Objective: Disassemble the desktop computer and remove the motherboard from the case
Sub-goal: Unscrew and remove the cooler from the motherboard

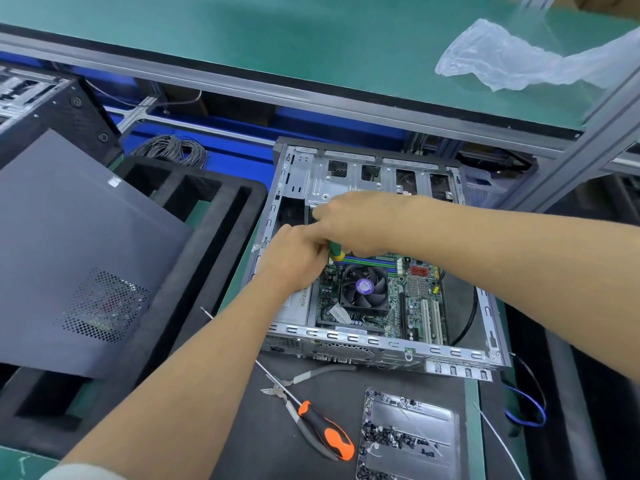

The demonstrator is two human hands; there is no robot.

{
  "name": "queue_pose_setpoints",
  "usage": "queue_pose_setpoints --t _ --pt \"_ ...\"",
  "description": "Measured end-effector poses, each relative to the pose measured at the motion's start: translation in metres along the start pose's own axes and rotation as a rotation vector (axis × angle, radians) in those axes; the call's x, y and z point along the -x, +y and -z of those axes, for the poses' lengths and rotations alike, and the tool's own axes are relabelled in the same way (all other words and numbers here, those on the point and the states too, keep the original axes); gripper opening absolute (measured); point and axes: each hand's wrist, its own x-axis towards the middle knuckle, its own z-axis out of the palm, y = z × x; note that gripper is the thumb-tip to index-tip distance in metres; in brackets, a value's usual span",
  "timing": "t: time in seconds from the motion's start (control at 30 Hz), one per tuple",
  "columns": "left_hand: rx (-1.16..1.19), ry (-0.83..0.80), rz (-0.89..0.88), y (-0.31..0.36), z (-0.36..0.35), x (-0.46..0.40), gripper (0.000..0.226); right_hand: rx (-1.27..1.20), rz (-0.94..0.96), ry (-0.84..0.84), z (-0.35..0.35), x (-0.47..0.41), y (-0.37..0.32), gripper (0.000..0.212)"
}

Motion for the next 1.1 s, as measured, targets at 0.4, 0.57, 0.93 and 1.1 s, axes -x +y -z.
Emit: queue_pose_setpoints --t 0.4,0.57,0.93,1.1 --pt "-0.007 -0.037 -0.003 -0.002 -0.001 -0.006 0.025 0.063 -0.287 -0.254 0.007 0.007 0.004 0.029" --pt "-0.043 -0.032 0.014 -0.001 -0.002 -0.003 0.032 -0.001 0.008 -0.030 -0.002 0.004 0.007 0.032" --pt "-0.028 -0.042 -0.017 -0.008 -0.008 -0.006 0.030 -0.181 -0.297 -0.131 0.003 -0.004 0.004 0.042" --pt "-0.026 -0.035 -0.026 -0.005 -0.006 -0.006 0.029 -0.163 -0.156 -0.198 0.004 0.001 0.010 0.028"
